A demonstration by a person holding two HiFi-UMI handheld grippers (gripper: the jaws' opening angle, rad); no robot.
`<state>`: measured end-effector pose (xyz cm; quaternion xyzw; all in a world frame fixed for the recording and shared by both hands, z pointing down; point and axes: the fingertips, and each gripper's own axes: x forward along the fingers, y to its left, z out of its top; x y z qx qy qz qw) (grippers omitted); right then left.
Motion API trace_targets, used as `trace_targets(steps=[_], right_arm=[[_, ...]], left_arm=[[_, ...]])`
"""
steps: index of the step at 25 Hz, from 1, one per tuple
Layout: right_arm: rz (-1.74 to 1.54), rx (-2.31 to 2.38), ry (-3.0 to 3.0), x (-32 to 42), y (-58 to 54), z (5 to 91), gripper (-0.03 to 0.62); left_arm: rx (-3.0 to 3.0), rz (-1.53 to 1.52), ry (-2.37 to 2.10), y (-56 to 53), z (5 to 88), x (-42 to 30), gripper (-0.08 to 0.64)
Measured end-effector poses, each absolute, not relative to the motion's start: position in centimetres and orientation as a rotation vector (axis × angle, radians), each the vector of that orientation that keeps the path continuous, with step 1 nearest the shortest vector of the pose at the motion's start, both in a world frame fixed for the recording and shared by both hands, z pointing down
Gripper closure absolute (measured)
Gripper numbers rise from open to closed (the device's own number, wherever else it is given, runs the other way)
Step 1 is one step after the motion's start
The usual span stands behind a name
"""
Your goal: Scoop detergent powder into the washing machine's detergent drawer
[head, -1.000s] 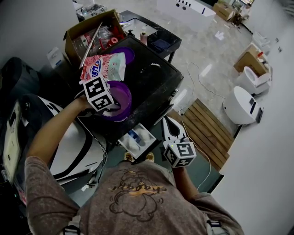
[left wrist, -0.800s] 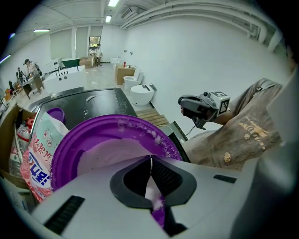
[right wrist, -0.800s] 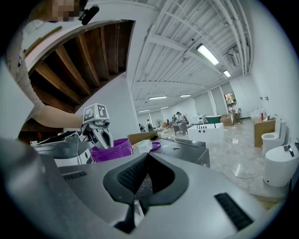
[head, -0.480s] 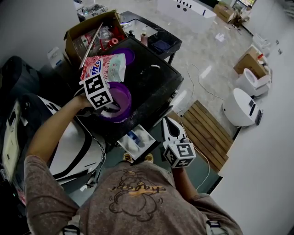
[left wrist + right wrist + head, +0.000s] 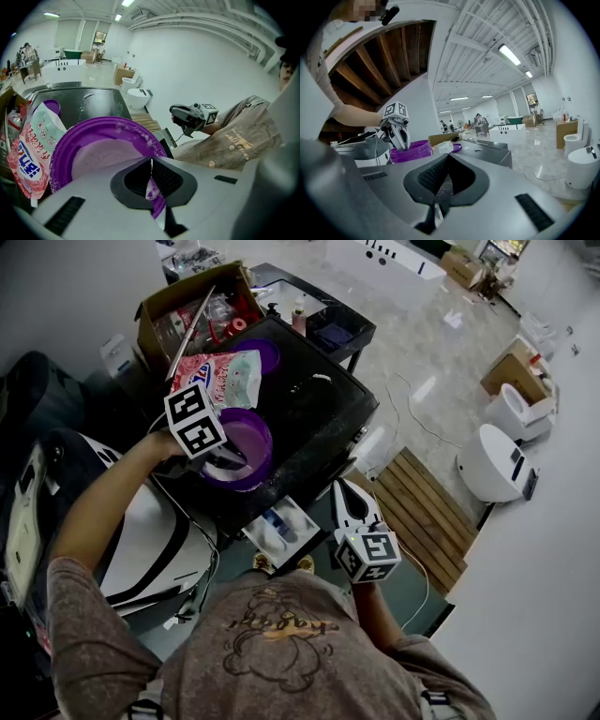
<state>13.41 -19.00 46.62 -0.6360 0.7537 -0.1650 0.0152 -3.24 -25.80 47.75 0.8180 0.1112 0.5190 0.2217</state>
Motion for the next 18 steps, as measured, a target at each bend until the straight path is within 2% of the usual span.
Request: trace_targets(steps=[18], right_arm=[[-0.54,-1.936,2.375,12.0,-19.7,46.4,0.592]], left_arm=[[2.254,1.171,0.211,-26.5,45.3,-4.5,0.537]])
